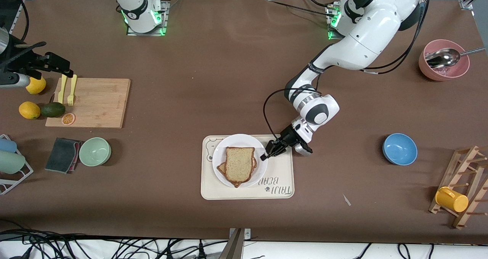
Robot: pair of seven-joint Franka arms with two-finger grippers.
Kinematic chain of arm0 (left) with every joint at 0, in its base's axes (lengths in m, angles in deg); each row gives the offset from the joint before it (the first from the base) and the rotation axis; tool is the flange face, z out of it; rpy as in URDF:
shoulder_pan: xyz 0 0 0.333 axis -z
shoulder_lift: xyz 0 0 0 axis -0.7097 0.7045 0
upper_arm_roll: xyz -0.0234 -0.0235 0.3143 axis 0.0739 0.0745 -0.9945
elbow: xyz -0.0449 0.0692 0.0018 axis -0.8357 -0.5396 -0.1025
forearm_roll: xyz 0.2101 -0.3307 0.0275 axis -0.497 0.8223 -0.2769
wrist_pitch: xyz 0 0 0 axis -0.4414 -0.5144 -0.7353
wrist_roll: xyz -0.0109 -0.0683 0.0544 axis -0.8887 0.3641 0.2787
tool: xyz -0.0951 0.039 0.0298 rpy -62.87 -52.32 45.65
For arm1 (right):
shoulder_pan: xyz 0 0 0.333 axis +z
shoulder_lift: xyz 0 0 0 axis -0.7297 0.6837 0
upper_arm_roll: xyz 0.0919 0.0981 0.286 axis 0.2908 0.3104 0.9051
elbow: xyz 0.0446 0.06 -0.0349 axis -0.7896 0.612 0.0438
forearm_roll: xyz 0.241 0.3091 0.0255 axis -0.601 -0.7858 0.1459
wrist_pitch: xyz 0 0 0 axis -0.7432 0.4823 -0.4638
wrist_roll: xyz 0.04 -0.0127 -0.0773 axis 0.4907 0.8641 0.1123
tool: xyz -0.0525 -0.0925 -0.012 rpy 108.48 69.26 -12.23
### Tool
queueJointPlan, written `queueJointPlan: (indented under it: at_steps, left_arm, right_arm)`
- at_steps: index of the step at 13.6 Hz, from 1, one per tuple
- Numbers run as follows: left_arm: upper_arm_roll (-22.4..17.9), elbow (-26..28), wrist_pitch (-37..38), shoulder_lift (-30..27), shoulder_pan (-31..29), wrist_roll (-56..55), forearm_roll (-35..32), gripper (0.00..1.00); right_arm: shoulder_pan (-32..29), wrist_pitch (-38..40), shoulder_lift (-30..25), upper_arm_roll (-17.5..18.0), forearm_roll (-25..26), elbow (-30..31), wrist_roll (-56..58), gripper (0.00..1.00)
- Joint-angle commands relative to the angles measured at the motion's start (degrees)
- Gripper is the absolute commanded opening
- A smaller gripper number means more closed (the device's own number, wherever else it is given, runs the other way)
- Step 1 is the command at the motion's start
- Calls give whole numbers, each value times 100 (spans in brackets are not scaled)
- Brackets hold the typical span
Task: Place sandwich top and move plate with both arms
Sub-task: 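Open the left gripper and lift it off the plate rim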
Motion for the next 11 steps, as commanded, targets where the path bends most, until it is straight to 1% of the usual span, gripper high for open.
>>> queueJointPlan:
  at_steps: [1,3,4,6,9,11]
  left_arm:
    - [-61,-186,-71,28,27,-83,165,65]
    - [-70,-195,-71,1,27,-276,138,98]
    - [-105,-195,-71,-16,19,-321,147,100]
    - [-158,-195,-80,-104,1,-539,139,100]
    - [-149,-195,-404,-253,-25,-750,51,100]
    - [-123,-186,-614,-402,-17,-1171,-150,100]
  right_arm:
    - [-46,56,-126,25,-60,75,-36,100]
    - [-46,47,-126,25,-60,75,-36,100]
    - [-46,56,-126,25,-60,75,-45,100]
    - [-46,47,-126,25,-60,75,-45,100]
    - [-46,47,-126,25,-60,75,-45,100]
    - [-46,56,-126,25,-60,75,-36,100]
